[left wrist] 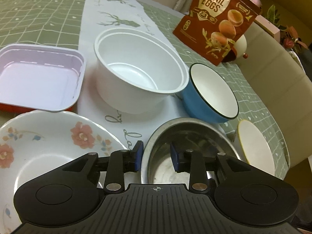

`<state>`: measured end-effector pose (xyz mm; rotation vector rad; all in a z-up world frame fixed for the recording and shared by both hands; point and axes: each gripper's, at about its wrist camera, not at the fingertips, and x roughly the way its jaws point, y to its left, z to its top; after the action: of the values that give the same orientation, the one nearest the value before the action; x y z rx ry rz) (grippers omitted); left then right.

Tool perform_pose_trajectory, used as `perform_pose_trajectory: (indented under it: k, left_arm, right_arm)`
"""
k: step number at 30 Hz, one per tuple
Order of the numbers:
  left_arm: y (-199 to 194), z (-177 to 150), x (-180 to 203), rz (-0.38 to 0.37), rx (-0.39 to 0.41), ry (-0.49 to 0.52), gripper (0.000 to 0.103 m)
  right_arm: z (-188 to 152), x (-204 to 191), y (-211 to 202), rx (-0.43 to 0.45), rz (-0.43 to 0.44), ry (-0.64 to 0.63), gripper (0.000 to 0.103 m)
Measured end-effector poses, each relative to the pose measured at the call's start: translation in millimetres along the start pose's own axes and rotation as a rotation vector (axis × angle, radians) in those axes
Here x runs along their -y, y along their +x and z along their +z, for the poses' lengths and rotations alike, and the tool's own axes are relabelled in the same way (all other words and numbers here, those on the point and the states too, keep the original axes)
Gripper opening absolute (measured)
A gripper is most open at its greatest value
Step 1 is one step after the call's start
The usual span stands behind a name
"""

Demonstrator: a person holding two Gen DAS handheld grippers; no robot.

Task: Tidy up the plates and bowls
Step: 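Lift the steel bowl with the right tool and set it onto the floral plate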

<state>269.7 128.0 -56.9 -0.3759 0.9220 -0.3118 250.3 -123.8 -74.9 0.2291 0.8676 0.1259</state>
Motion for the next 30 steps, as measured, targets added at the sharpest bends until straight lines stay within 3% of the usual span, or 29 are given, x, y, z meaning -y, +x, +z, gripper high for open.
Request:
perform_pose_trajectory:
  k: [4,8,12,15,22,30]
  left_arm:
    - [-31.0,-1.5,-3.5,-0.024,0.029,-0.01,0.032]
    - [-83.6,-3.9,-15.6,0.034,0.147,-0.027,0.032]
    - [-118.6,-8.6,-47.9,0.07,0.212,-0.106,0.032]
    - [-127.7,-14.7,-70.3,0.11,0.213,-0.159,0.032]
    - [-124.1,-20.2,-95.1,0.175,0.166,-0.18,0.032]
    - [-121.3,-26.8,-103.8,0.21,0.135,-0.171,0.031]
  right_arm:
    - [0.3,-13.3,-26.6,0.098,-0.01,-0.034,0.047]
    - [2.9,-45.5,-50.2,0.186,0.018,-0.116,0.047]
    - [4.3,-80.9,-49.8,0.158,0.108,-0.16,0.047]
    - [-2.4,-107.1,-42.3,0.123,0.134,-0.195,0.047]
    - [-20.3,-144.2,-22.4,0.066,0.123,-0.251,0.047]
    - [-28.7,-152.9,-4.6,0.02,0.096,-0.244,0.047]
